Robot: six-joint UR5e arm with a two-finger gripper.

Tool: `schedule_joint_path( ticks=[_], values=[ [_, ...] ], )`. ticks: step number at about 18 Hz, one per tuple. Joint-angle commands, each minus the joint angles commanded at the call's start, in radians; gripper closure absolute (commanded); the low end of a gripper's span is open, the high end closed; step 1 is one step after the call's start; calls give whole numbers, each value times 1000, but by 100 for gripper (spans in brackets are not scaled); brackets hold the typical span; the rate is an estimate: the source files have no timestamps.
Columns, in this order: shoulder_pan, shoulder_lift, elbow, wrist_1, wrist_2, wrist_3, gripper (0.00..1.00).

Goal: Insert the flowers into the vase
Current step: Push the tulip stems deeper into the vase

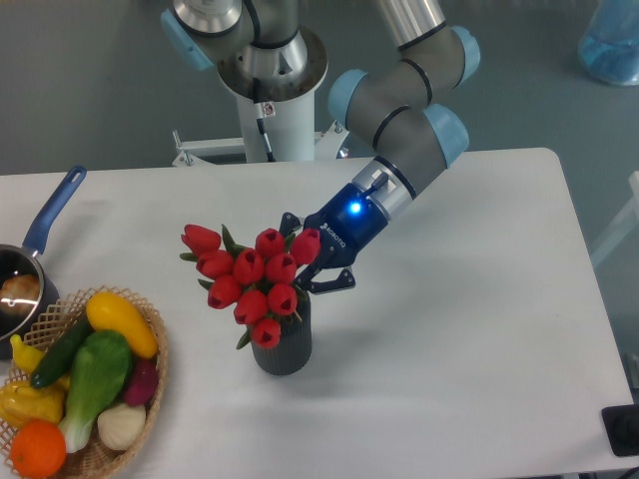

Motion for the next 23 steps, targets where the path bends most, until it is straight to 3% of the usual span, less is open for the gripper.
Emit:
schedule_joint_path(
  ticks=[18,23],
  values=[
    [-2,-14,-15,0,-8,18,77],
    [-2,-14,-17,2,-8,26,72]
  ],
)
